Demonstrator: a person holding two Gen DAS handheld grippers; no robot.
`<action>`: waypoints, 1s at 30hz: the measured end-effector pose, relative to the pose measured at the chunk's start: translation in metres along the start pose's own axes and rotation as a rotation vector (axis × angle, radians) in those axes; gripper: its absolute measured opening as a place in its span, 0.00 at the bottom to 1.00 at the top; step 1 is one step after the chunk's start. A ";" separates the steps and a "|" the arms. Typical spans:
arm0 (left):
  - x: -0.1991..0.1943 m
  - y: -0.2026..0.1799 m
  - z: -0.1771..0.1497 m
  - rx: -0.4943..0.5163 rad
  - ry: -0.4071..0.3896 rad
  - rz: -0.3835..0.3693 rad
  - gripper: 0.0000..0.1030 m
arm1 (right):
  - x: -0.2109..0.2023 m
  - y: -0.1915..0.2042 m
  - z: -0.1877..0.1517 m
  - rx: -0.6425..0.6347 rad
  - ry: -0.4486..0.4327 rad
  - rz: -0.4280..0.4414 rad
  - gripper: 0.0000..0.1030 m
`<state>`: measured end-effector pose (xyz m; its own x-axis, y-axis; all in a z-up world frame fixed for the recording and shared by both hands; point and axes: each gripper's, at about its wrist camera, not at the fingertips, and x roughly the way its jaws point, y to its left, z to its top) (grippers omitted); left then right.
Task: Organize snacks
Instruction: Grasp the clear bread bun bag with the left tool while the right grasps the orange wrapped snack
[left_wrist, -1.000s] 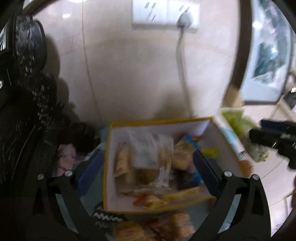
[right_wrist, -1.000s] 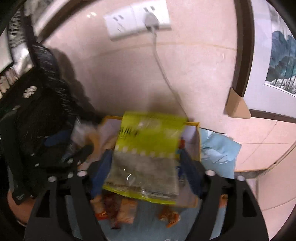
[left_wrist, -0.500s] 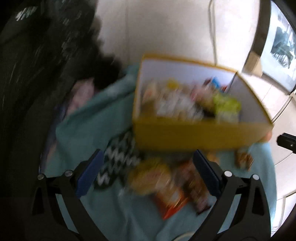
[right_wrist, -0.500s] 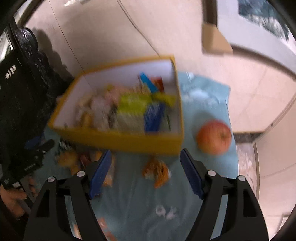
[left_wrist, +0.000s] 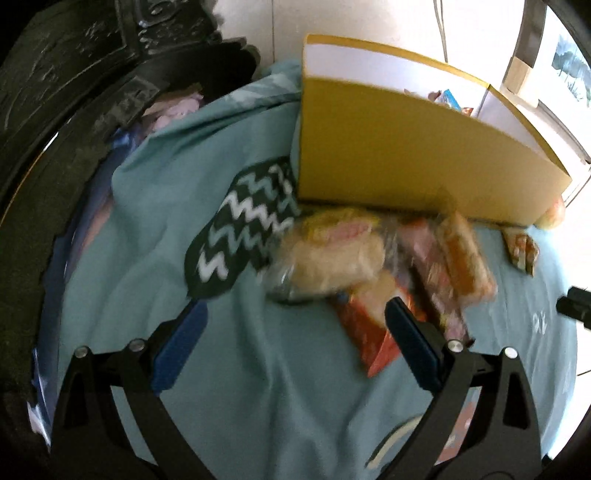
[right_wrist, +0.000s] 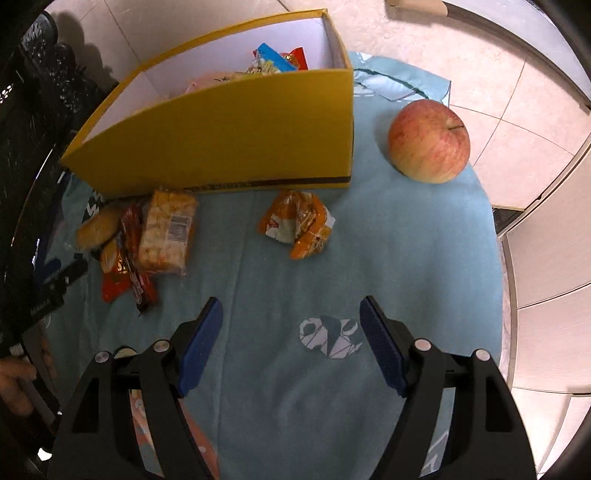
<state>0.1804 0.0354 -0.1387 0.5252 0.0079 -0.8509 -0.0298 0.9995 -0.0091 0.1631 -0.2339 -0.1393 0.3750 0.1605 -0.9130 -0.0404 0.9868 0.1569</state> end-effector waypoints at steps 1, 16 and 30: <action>0.003 -0.004 0.009 0.002 -0.005 0.000 0.95 | 0.000 0.001 0.002 -0.002 -0.002 -0.003 0.75; 0.040 -0.037 0.035 0.108 -0.028 -0.047 0.90 | 0.021 -0.014 0.025 0.048 -0.009 -0.024 0.75; 0.038 0.018 -0.002 -0.074 -0.029 -0.035 0.90 | 0.071 0.017 0.043 -0.225 0.000 -0.116 0.58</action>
<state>0.1977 0.0534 -0.1724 0.5517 -0.0251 -0.8337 -0.0729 0.9943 -0.0781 0.2291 -0.2068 -0.1848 0.3890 0.0456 -0.9201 -0.2019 0.9787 -0.0368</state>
